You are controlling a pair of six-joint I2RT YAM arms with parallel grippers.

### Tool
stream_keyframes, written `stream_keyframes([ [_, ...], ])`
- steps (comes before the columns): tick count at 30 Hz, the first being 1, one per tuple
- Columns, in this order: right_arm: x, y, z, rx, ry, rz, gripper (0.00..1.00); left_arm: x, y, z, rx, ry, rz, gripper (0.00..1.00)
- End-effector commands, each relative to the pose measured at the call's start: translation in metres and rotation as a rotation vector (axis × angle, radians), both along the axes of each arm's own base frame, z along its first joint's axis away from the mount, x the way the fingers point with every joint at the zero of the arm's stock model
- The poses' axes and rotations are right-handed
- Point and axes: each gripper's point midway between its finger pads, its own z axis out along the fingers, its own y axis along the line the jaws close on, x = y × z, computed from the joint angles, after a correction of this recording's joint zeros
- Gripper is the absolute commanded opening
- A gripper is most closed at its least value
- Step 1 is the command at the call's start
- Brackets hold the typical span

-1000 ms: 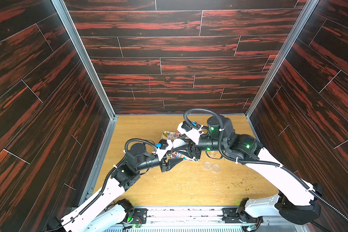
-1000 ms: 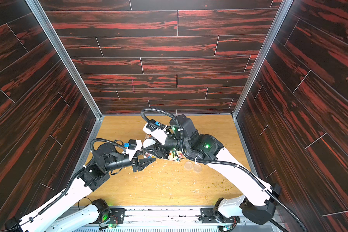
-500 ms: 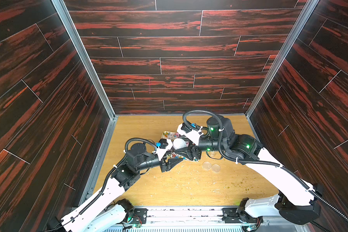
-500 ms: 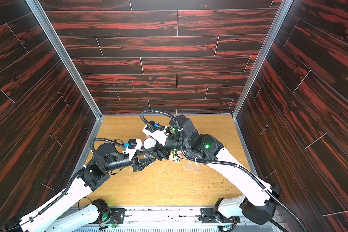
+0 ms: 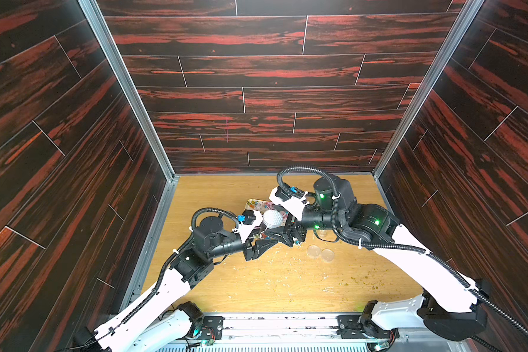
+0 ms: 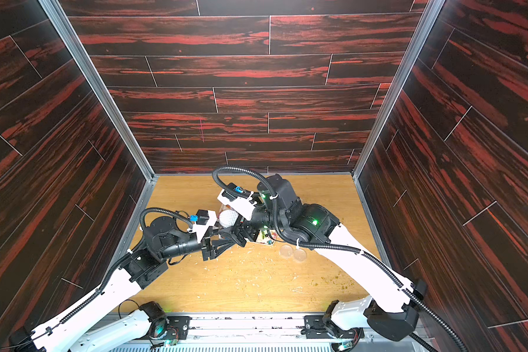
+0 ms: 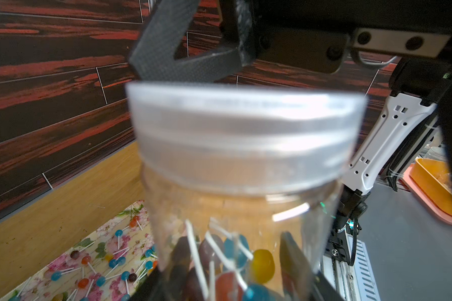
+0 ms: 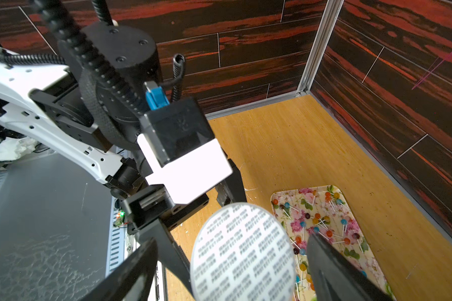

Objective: Pour the candies out of the jar
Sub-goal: Unscrew the lid from the jar.

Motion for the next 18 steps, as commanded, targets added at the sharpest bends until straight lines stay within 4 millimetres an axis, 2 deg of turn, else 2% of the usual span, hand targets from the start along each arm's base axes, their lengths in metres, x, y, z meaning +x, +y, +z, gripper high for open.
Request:
stream_keyframes([
  [1,-0.008,-0.014,0.027,0.048,-0.043,-0.009,0.95,0.0,0.001,0.014,-0.028,-0.034,0.005,0.42],
  [3,-0.007,-0.018,0.029,0.051,-0.047,-0.029,0.99,0.001,0.001,0.013,-0.026,-0.033,0.006,0.42],
  [10,-0.008,-0.028,0.041,0.132,0.028,-0.111,0.99,0.002,0.002,0.012,-0.018,-0.036,0.017,0.42],
  [13,0.003,-0.035,0.038,0.152,0.127,-0.234,0.99,0.002,0.003,0.011,-0.007,-0.039,0.023,0.42],
  [18,0.014,-0.036,0.032,0.19,0.273,-0.385,0.87,0.003,0.004,0.009,0.002,-0.041,0.03,0.42],
])
